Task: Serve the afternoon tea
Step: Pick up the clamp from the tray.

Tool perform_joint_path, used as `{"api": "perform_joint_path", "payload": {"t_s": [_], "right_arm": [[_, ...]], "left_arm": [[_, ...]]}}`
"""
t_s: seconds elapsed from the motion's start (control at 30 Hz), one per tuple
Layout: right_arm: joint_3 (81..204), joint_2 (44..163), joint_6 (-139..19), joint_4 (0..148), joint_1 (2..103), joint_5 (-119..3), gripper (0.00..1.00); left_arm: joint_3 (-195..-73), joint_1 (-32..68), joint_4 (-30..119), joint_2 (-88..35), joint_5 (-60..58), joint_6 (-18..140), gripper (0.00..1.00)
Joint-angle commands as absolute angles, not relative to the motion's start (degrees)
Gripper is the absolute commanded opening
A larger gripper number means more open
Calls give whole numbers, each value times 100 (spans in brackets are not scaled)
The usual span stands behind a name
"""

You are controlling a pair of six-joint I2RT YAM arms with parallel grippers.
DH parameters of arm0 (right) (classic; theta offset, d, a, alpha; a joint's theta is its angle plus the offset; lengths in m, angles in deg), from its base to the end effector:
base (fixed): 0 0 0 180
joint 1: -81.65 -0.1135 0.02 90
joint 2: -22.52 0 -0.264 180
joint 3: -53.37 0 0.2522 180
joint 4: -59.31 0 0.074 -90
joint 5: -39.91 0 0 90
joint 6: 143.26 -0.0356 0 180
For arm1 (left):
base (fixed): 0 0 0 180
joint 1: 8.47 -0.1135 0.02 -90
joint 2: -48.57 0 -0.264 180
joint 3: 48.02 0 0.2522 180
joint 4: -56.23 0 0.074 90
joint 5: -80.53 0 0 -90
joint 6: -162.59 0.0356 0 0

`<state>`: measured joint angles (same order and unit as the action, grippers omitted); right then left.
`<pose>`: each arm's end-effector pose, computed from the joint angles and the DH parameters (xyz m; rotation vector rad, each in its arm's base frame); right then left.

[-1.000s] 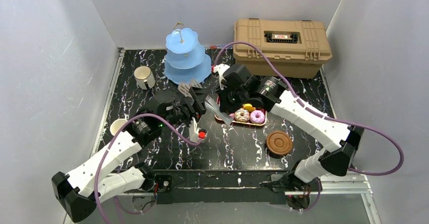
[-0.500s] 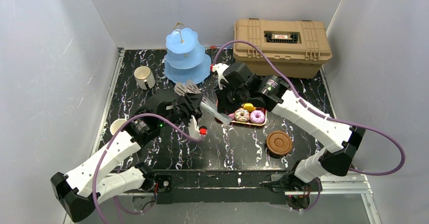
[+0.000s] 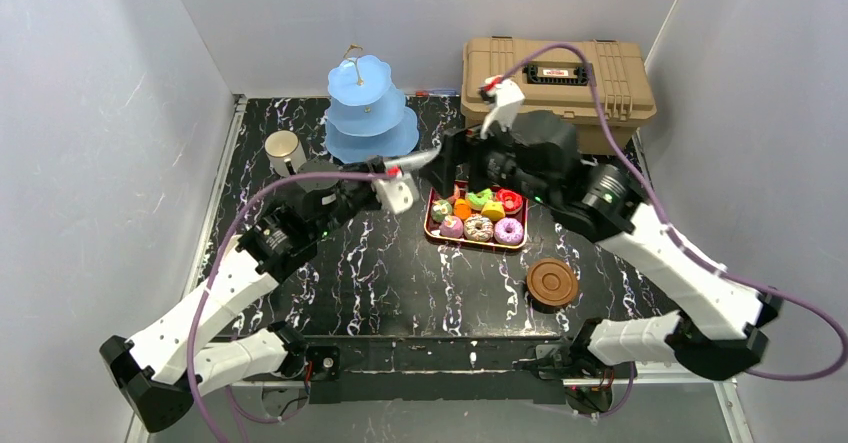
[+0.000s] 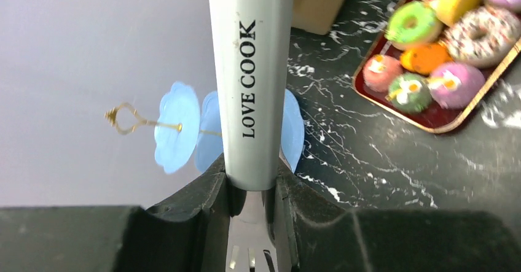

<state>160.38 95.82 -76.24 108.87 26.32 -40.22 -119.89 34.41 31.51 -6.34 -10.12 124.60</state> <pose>0.1523 0.2094 0.4765 -0.4134 1.8738 0.7853 0.1601 -0.1481 0.3883 1.2523 1.1613 0.1283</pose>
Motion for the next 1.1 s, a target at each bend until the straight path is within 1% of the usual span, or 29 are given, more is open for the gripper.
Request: {"api": "perform_joint_path", "payload": {"t_s": [0.0, 0.07, 0.17, 0.33, 0.53, 0.77, 0.87, 1.0, 1.07], "right_arm": [[15255, 8869, -8298, 9338, 2566, -3816, 98], [15017, 8812, -8378, 9003, 2566, -3922, 98], [15114, 9068, -8423, 8975, 2557, -3977, 98], [15124, 9388, -8452, 8329, 2549, -3957, 98], [15019, 9413, -8455, 7742, 2549, -3718, 98], [14779, 9358, -8431, 7201, 2549, -3633, 90], [14905, 9494, -8465, 7240, 2549, -3693, 85], [14925, 9669, -8498, 7210, 2549, -3746, 83], [14937, 9736, -8535, 7126, 2549, -3785, 80]], "left_arm": [[-12645, 3414, 3566, -842, -2082, 10646, 0], [-13005, 3415, 3321, -1018, -2134, 10260, 0], [-13304, 3431, 3110, -1199, -2073, 9917, 0], [-13343, 3531, 3089, -1240, -2020, 9914, 0], [-13276, 3557, 3022, -1080, -1878, 9852, 0], [-13181, 3575, 2964, -843, -1344, 9875, 0], [-13201, 3587, 2973, -803, -1151, 9851, 0], [-13282, 3623, 2964, -794, -952, 9894, 0], [-13287, 3687, 2955, -794, -948, 9965, 0]]}}
